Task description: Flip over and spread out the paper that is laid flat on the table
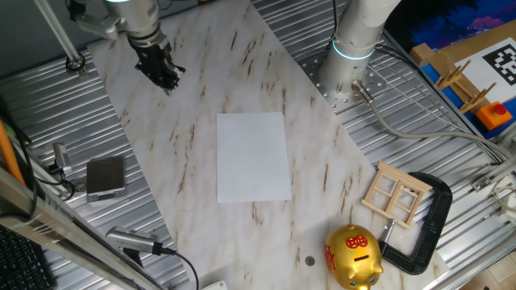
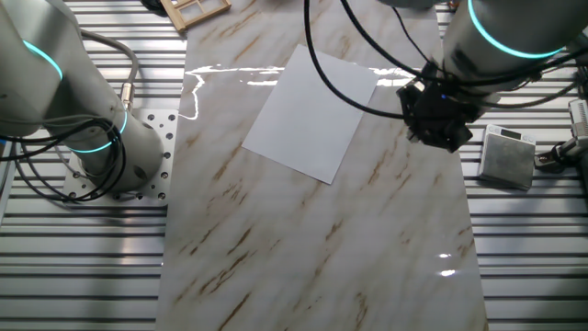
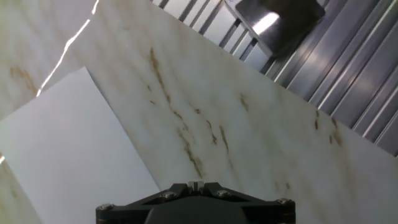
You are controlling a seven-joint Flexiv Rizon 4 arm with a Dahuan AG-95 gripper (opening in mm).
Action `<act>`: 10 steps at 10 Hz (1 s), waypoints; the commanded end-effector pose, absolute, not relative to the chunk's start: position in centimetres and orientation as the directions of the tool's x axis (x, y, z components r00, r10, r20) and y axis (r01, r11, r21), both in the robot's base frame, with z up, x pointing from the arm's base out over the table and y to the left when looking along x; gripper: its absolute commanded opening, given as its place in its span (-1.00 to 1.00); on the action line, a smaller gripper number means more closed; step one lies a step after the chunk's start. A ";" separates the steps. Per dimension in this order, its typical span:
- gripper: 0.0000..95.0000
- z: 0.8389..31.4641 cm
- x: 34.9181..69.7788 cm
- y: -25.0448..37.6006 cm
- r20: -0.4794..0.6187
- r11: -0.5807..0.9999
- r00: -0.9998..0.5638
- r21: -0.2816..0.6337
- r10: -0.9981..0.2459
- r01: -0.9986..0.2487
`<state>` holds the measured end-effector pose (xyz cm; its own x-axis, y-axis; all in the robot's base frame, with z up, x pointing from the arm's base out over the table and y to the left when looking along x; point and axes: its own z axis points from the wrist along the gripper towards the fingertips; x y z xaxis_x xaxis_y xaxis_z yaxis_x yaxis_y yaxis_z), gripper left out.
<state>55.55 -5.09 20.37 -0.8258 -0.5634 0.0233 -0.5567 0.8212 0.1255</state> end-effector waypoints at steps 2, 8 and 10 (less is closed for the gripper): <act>-1.00 20.4 55.6 -5.1 0.045 0.856 -0.860 0.131 -0.508 -0.499; -1.00 12.8 57.4 -8.7 0.025 0.816 -0.821 0.128 -0.571 -0.563; -1.00 11.3 57.6 -9.6 0.003 0.788 -0.795 0.132 -0.606 -0.601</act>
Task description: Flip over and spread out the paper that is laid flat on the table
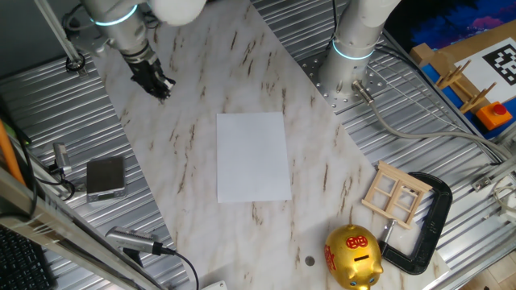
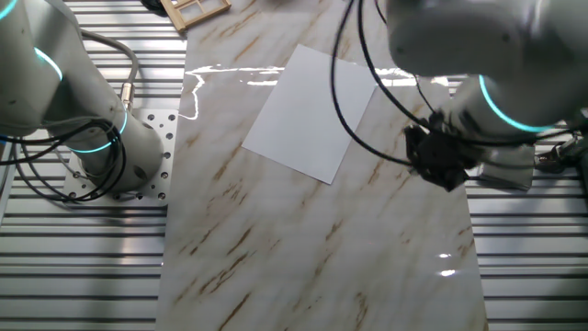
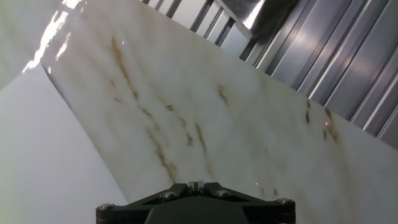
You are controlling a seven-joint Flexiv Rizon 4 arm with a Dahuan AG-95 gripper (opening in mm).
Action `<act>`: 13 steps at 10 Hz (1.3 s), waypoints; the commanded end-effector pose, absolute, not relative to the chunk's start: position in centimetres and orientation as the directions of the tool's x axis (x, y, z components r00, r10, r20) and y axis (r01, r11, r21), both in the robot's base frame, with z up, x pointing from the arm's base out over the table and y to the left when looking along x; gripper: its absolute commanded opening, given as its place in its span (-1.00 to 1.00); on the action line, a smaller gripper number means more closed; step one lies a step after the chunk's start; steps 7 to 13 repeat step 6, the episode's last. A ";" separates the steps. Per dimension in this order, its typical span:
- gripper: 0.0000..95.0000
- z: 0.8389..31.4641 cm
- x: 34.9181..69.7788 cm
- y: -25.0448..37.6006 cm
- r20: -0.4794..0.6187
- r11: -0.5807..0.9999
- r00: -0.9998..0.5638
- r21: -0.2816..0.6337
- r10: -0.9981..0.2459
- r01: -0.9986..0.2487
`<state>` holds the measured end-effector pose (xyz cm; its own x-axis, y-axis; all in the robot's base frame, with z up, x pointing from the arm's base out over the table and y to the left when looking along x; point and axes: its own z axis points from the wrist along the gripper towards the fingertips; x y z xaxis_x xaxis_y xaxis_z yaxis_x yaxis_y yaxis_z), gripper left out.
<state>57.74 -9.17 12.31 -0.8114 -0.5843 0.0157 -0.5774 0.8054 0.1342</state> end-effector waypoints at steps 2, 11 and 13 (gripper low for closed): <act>-1.00 10.9 57.5 -9.4 0.019 0.824 -0.828 0.121 -0.560 -0.554; -1.00 10.9 57.1 -9.3 0.035 0.822 -0.824 0.109 -0.566 -0.559; -1.00 10.9 57.1 -9.3 0.035 0.822 -0.824 0.109 -0.566 -0.559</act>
